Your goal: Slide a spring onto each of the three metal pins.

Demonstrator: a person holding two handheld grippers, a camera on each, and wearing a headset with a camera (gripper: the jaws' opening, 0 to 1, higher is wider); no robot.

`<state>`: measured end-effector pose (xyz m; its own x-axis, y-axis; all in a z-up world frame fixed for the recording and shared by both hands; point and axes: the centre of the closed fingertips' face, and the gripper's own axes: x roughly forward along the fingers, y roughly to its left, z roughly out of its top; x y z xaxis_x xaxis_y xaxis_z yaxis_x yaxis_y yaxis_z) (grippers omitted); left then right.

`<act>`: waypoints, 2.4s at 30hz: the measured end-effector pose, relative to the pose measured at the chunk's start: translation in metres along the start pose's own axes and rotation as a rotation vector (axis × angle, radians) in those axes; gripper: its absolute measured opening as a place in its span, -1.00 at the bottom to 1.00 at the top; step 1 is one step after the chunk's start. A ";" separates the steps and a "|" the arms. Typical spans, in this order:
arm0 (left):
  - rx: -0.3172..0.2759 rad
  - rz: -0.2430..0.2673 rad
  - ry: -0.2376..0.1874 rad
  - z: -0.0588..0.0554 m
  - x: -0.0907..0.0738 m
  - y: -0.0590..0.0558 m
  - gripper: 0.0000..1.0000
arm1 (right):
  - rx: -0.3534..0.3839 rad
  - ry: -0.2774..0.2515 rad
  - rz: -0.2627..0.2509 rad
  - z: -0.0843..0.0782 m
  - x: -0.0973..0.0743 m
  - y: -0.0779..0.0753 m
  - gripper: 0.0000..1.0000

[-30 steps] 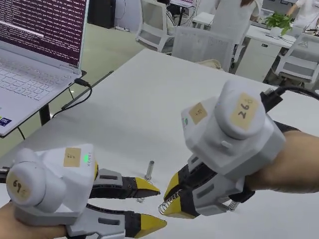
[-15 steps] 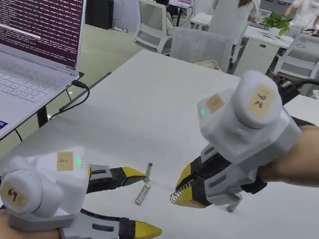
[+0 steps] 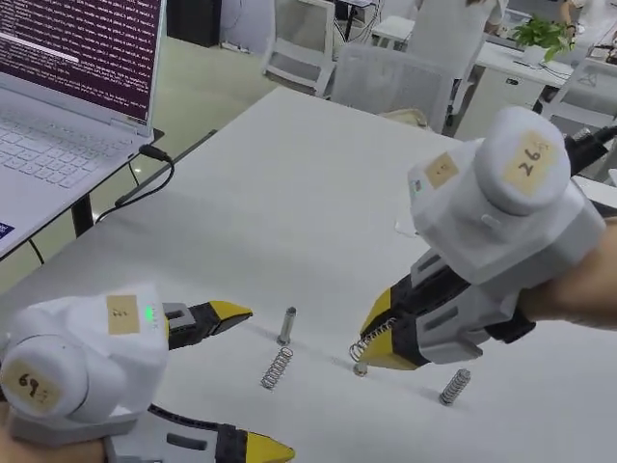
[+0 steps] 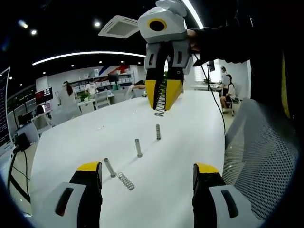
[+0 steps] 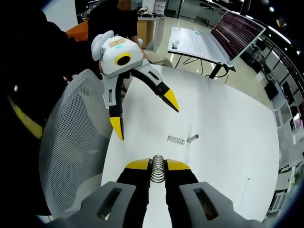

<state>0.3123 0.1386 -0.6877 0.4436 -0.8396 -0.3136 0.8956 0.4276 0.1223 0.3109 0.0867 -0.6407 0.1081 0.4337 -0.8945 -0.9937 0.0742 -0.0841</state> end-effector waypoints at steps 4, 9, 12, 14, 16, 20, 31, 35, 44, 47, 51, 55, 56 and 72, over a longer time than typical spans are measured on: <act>0.003 0.004 0.007 -0.003 0.000 0.001 0.56 | 0.008 0.014 -0.018 -0.005 -0.005 -0.010 -0.83; 0.005 0.012 0.004 -0.003 0.000 0.003 0.59 | 0.017 0.038 -0.037 -0.012 -0.009 -0.023 -0.83; 0.009 0.016 0.004 -0.004 -0.001 0.004 0.61 | 0.025 0.051 -0.044 -0.017 -0.008 -0.031 -0.83; 0.011 0.016 0.009 -0.005 -0.001 0.004 0.61 | 0.036 0.060 -0.039 -0.021 -0.006 -0.035 -0.83; 0.013 0.015 0.010 -0.005 -0.002 0.004 0.60 | 0.043 0.072 -0.036 -0.025 -0.003 -0.040 -0.83; 0.016 0.017 0.013 -0.007 -0.003 0.004 0.60 | 0.055 0.087 -0.025 -0.030 0.002 -0.047 -0.83; 0.019 0.012 0.020 -0.009 -0.003 0.003 0.58 | 0.067 0.153 0.027 -0.047 0.027 -0.062 -0.83; 0.019 0.013 0.021 -0.010 -0.003 0.002 0.58 | 0.067 0.172 0.028 -0.054 0.036 -0.068 -0.83; 0.011 0.017 0.022 -0.011 -0.001 0.004 0.56 | 0.086 0.187 0.044 -0.066 0.050 -0.075 -0.83; 0.011 0.016 0.021 -0.011 -0.001 0.004 0.55 | 0.092 0.193 0.048 -0.071 0.055 -0.077 -0.83; 0.007 0.018 0.022 -0.012 -0.002 0.004 0.55 | 0.095 0.196 0.046 -0.074 0.059 -0.078 -0.83; 0.005 0.018 0.026 -0.013 -0.002 0.004 0.55 | 0.098 0.200 0.055 -0.076 0.063 -0.078 -0.83; 0.004 0.017 0.026 -0.013 -0.002 0.003 0.54 | 0.099 0.199 0.058 -0.077 0.064 -0.079 -0.83; -0.004 0.010 0.035 -0.016 -0.002 0.002 0.49 | 0.102 0.210 0.067 -0.084 0.075 -0.084 -0.83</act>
<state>0.3122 0.1466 -0.7022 0.4513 -0.8231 -0.3446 0.8909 0.4376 0.1216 0.3995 0.0372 -0.7374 0.0226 0.2449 -0.9693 -0.9891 0.1464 0.0140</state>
